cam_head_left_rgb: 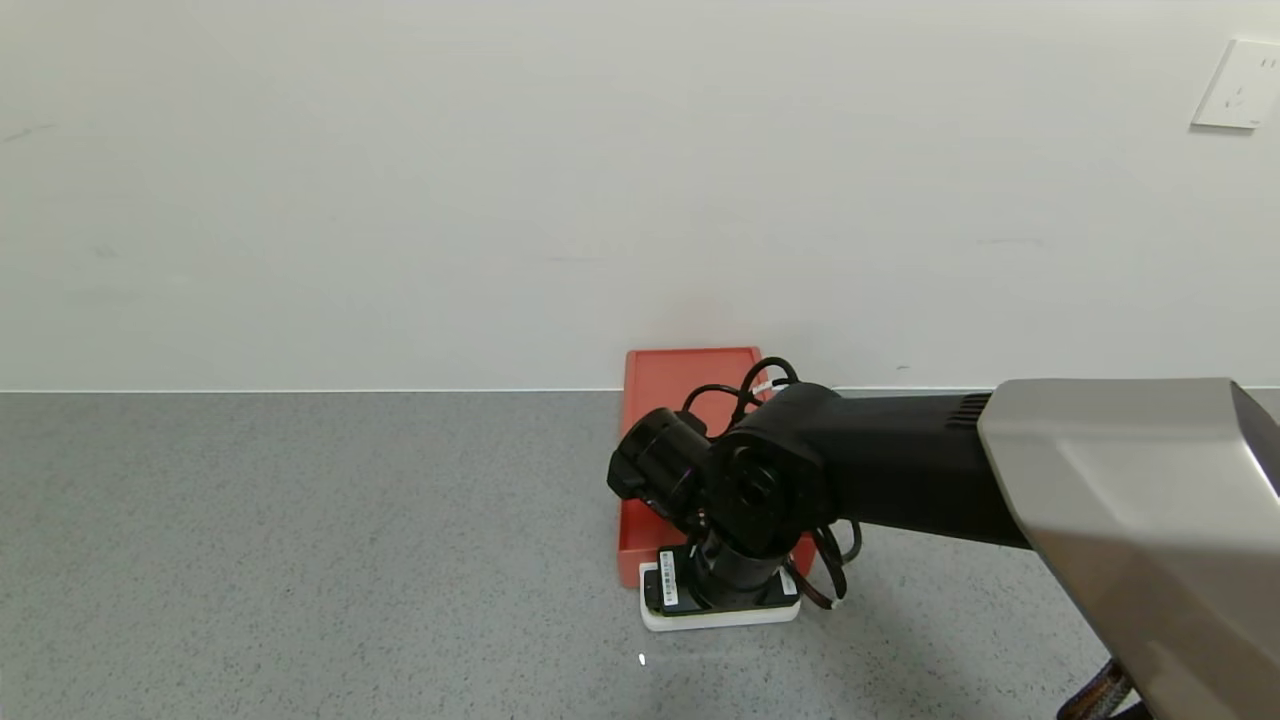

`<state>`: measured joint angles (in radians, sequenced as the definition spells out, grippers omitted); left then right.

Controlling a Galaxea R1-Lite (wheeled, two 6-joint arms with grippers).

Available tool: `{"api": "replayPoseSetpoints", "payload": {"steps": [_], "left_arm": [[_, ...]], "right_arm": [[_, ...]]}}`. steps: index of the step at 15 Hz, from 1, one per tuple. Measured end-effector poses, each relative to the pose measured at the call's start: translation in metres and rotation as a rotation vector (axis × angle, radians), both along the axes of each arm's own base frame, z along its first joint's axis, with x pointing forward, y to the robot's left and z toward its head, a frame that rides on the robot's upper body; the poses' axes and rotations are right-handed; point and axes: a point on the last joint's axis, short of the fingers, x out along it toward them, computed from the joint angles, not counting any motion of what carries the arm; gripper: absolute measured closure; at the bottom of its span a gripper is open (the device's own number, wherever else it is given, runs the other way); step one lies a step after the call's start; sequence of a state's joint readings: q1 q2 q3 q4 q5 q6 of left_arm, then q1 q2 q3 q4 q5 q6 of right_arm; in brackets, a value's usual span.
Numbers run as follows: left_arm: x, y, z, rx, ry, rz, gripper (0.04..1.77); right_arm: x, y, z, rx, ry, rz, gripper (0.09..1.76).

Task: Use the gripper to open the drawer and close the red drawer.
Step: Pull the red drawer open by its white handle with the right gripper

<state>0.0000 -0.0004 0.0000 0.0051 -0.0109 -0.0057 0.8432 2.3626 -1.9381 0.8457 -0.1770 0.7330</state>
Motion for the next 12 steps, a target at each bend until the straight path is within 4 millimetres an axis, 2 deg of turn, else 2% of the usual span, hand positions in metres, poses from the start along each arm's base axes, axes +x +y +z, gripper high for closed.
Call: {"api": "replayPoseSetpoints", "payload": {"steps": [8, 12], "left_arm": [[0.0, 0.0, 0.0, 0.0, 0.0, 0.002, 0.06], [0.0, 0.0, 0.0, 0.0, 0.0, 0.001, 0.06]], "right_arm": [[-0.017, 0.001, -0.002, -0.022, 0.038, -0.01, 0.14], [-0.019, 0.001, -0.001, -0.021, 0.04, -0.005, 0.14]]}}
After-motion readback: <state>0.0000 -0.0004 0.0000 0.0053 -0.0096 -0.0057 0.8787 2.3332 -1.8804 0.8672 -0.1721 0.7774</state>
